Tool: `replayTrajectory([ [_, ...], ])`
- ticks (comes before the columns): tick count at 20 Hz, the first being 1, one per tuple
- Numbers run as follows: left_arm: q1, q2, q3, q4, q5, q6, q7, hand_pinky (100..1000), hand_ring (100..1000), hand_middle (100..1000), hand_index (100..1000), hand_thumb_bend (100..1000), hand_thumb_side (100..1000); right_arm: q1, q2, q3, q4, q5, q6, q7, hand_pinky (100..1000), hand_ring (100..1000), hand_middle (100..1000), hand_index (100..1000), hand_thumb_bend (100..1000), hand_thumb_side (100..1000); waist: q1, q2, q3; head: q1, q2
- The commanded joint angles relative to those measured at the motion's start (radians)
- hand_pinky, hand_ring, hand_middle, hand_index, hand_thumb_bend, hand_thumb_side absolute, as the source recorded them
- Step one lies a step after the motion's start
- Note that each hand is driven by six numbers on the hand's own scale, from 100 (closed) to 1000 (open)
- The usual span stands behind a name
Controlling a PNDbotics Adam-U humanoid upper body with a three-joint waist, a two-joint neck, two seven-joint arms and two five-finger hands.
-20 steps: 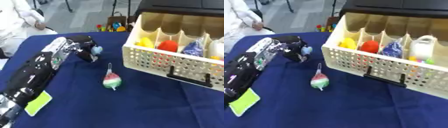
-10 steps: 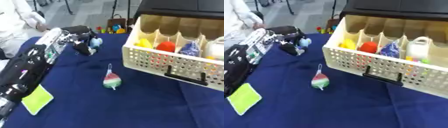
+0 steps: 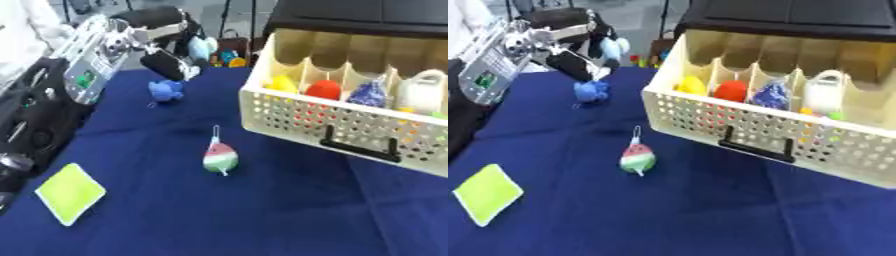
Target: Pick up objects from table and place into drawer.
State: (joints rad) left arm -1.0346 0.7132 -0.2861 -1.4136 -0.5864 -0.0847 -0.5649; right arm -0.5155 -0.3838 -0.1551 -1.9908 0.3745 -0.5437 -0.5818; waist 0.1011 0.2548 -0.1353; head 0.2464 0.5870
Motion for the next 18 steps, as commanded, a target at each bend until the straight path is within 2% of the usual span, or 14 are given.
replayTrajectory([
  [1, -0.027, 0.045, 0.019, -0.086, 0.045, -0.012, 0.004, 261, 469, 417, 717, 100, 353, -0.005, -0.028, -0.010, -0.009, -0.014, 0.000, -0.008, 579, 594, 623, 725, 100, 684, -0.005, -0.021, 0.002, -0.009, 0.011],
  [7, -0.046, 0.047, 0.026, -0.229, 0.084, 0.040, -0.039, 264, 467, 411, 714, 100, 311, -0.001, -0.031, -0.011, -0.009, -0.017, 0.002, -0.008, 578, 597, 636, 726, 100, 679, -0.003, -0.040, 0.001, -0.017, 0.020],
  [8, -0.053, 0.044, 0.026, -0.247, 0.088, 0.049, -0.048, 265, 467, 411, 714, 100, 309, -0.001, -0.032, -0.011, -0.009, -0.018, 0.002, -0.009, 578, 599, 640, 726, 100, 727, -0.003, -0.044, -0.001, -0.019, 0.023],
  [9, -0.058, 0.040, 0.025, -0.260, 0.090, 0.056, -0.055, 265, 467, 410, 714, 100, 305, -0.001, -0.033, -0.012, -0.009, -0.018, 0.002, -0.009, 578, 600, 642, 727, 100, 678, -0.003, -0.047, -0.003, -0.020, 0.026],
  [15, -0.092, 0.003, 0.014, -0.288, 0.111, 0.077, -0.081, 267, 466, 406, 712, 100, 306, -0.003, -0.048, -0.019, -0.009, -0.022, 0.002, -0.024, 584, 606, 670, 728, 100, 668, 0.000, -0.072, -0.023, -0.021, 0.053],
  [18, -0.107, -0.016, 0.005, -0.288, 0.122, 0.080, -0.088, 266, 466, 405, 711, 100, 308, -0.005, -0.049, -0.020, -0.009, -0.023, 0.003, -0.028, 585, 607, 677, 728, 100, 668, 0.006, -0.082, -0.031, -0.017, 0.056],
])
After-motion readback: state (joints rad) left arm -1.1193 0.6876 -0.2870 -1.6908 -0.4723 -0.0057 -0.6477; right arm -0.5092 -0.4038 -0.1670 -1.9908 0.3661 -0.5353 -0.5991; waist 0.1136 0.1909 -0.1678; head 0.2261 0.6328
